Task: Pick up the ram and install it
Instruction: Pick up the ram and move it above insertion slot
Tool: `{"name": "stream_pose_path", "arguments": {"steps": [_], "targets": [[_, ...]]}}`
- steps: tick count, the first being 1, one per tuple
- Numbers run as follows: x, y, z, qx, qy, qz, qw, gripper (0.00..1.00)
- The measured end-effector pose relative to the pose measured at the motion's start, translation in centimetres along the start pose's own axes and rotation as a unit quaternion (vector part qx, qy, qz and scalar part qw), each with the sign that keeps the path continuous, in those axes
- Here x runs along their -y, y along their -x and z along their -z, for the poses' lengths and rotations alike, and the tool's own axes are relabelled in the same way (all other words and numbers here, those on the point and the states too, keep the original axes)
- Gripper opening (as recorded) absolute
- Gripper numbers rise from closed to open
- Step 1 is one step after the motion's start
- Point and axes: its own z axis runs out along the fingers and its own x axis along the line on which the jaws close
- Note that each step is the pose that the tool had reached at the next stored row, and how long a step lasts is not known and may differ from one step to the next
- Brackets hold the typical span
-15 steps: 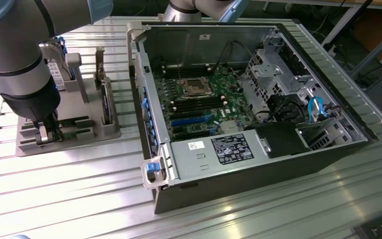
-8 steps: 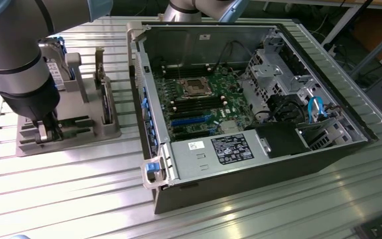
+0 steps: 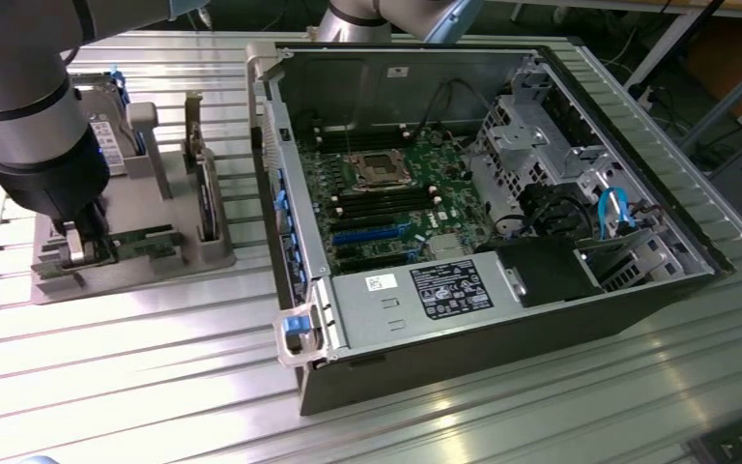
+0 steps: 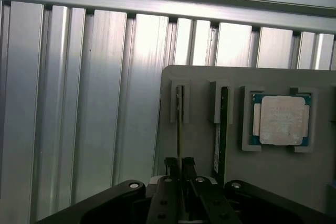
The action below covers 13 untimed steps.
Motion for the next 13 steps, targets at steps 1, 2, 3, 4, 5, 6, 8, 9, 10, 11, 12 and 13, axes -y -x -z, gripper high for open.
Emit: {"name": "stream_pose_path", "arguments": {"steps": [1, 2, 3, 4, 5, 6, 8, 9, 10, 11, 12, 13], "targets": [[0.0, 0.0, 0.18, 0.0, 0.0, 0.0, 1.0, 0.15], [-0.01, 0.0, 0.34, 0.0, 0.0, 0.0, 1.0, 0.15], [-0.01, 0.0, 0.51, 0.0, 0.0, 0.0, 1.0, 0.15], [-0.01, 0.0, 0.68, 0.0001, 0.0, 0.0, 1.0, 0.15], [-0.01, 0.0, 0.81, 0.0, 0.0, 0.0, 1.0, 0.15], [-0.02, 0.0, 0.93, 0.0, 0.0, 0.0, 1.0, 0.15], [-0.02, 0.0, 1.15, 0.0, 0.0, 0.0, 1.0, 0.15], [-0.02, 0.0, 1.28, 0.0001, -0.0001, 0.0, 1.0, 0.15], [-0.02, 0.0, 1.41, 0.0001, -0.0001, 0.0, 1.0, 0.15], [-0.03, 0.0, 1.62, 0.0, 0.0, 0.0, 1.0, 0.15], [-0.03, 0.0, 1.92, 0.0, 0.0, 0.0, 1.0, 0.15], [-0.04, 0.0, 2.17, 0.0, 0.0, 0.0, 1.0, 0.15]]}}
